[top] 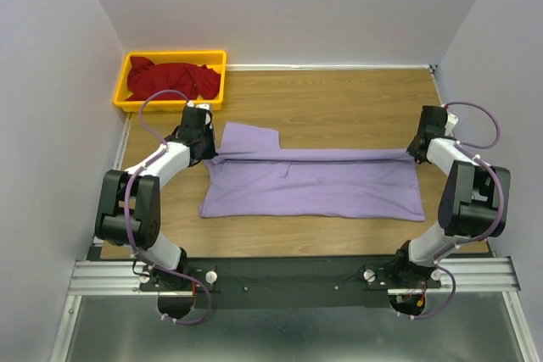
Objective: Fold and stack the t-shirts
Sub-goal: Fold the tshirt
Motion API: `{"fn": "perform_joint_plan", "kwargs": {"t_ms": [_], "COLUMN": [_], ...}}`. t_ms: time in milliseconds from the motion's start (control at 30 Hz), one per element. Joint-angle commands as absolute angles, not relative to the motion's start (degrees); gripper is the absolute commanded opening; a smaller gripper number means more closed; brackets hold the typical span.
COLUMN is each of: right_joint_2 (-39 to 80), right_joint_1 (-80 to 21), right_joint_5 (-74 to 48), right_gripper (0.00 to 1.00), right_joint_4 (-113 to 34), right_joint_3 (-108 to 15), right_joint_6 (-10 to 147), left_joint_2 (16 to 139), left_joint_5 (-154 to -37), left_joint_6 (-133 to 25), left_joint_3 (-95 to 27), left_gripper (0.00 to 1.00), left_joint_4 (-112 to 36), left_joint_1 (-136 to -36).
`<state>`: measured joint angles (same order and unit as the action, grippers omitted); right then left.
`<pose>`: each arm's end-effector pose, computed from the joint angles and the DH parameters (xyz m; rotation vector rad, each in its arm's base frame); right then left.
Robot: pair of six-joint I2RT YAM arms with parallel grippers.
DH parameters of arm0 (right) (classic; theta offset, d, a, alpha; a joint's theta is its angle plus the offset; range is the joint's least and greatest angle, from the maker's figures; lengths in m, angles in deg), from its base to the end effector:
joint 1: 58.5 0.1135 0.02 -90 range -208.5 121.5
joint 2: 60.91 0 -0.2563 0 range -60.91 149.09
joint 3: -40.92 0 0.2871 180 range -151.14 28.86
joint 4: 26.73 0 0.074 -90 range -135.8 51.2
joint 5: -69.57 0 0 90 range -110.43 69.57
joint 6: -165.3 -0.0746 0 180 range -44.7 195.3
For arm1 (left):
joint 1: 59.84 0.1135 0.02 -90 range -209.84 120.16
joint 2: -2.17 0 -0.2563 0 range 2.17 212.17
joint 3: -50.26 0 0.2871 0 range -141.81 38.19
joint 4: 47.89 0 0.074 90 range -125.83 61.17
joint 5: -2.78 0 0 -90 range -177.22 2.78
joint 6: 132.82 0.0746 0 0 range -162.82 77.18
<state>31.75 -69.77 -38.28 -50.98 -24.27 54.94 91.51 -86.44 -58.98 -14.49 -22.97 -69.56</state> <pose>0.3647 -0.0960 0.1233 0.7915 2.3073 -0.3143 0.3694 -0.0622 0.1373 -0.1434 2.4393 -0.1856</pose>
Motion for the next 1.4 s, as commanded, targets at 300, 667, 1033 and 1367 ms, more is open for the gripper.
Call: {"fn": "perform_joint_plan", "kwargs": {"t_ms": [300, 667, 1033, 1367], "right_joint_2": [32.51, 29.09, 27.75, 49.11], "right_joint_1": [-70.98, -70.98, -54.13, -36.09], "right_joint_5": [-46.1, -41.79, -15.53, -0.67], "right_gripper": [0.02, 0.52, 0.52, 0.5], "right_joint_4": [-50.57, -53.99, -51.28, -41.09], "right_joint_3": [-21.68, -22.99, -31.95, -46.01], "right_joint_6": [52.09, 50.08, 51.3, 46.73], "left_joint_2": [92.43, 91.47, 81.81, 57.65], "left_joint_5": [-85.81, -87.66, -84.67, -82.74], "left_joint_6": [-59.6, -59.78, -62.42, -62.16], "left_joint_3": [-11.2, -11.73, -13.14, -3.65], "left_gripper": [0.0, 0.44, 0.65, 0.79], "left_joint_4": [-22.82, -22.65, -20.8, -25.28], "left_joint_1": [-68.81, -69.24, -69.6, -69.51]}}
